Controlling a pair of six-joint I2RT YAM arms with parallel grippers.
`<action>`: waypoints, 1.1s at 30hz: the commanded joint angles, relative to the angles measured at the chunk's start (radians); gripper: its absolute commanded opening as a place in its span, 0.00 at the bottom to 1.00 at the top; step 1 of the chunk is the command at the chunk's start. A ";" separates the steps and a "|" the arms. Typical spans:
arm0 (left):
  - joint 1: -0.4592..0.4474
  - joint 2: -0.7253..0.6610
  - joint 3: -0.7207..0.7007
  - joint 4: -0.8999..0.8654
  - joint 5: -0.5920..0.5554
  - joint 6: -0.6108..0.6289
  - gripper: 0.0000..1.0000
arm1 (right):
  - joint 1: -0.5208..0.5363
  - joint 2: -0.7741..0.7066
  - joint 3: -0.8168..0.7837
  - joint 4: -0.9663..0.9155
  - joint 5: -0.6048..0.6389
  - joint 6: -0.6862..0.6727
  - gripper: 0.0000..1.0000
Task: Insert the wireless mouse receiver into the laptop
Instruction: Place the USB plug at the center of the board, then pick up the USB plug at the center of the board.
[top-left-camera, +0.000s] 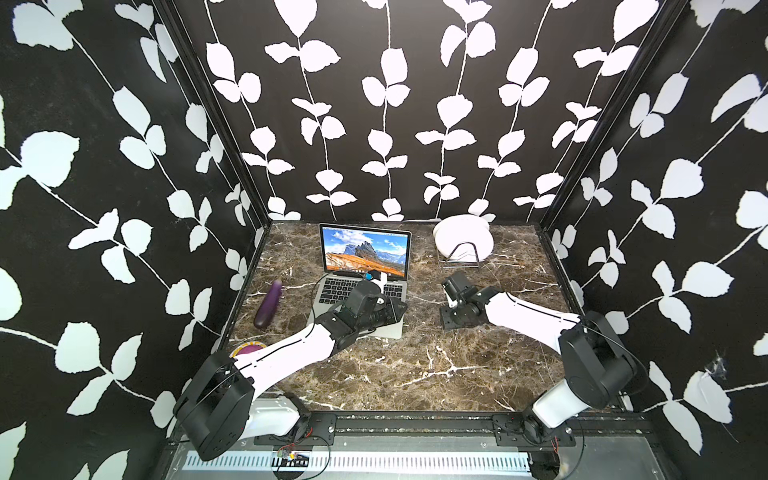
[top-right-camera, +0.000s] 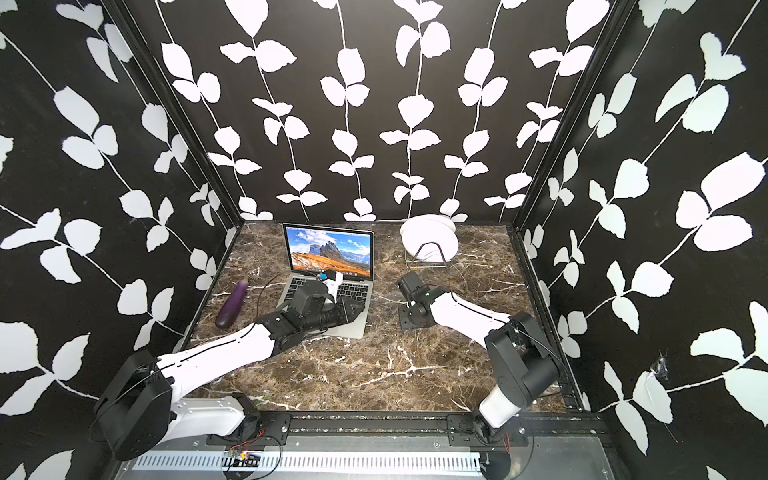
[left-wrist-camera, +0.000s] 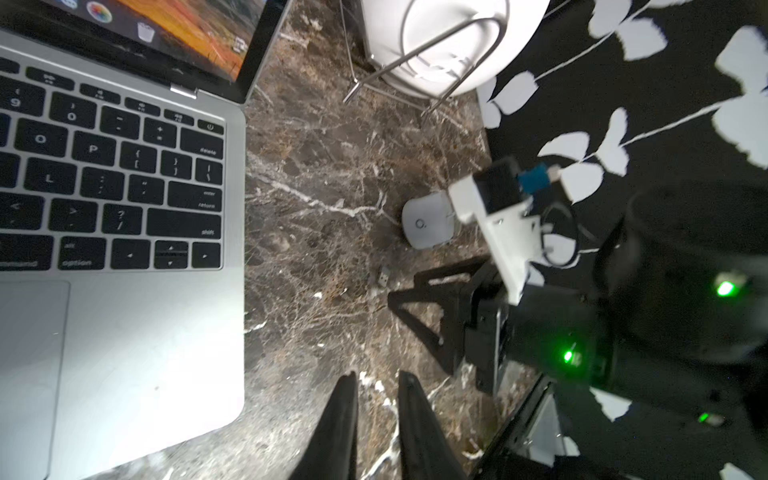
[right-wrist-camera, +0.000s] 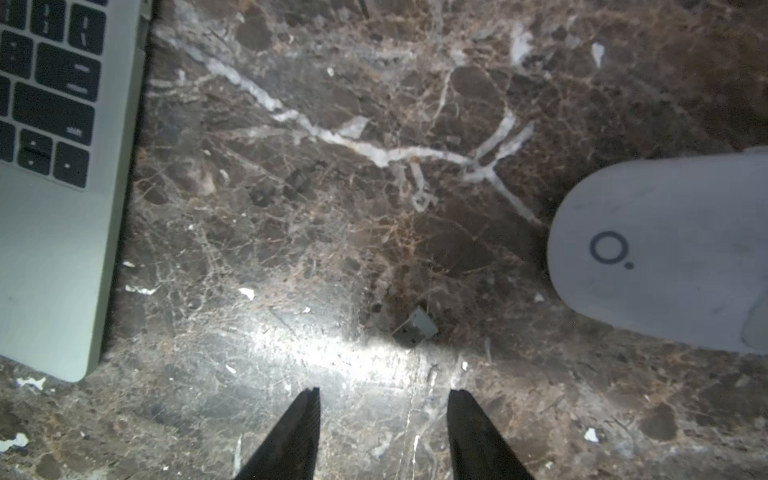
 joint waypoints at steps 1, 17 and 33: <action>-0.003 -0.012 -0.016 -0.065 -0.007 0.063 0.21 | -0.008 0.069 0.065 -0.060 -0.034 -0.033 0.54; -0.045 0.088 -0.020 -0.027 0.020 0.070 0.21 | -0.027 0.210 0.137 -0.119 -0.010 0.006 0.45; -0.081 0.206 0.036 -0.019 0.030 0.071 0.20 | 0.014 0.034 0.032 -0.155 -0.117 0.096 0.43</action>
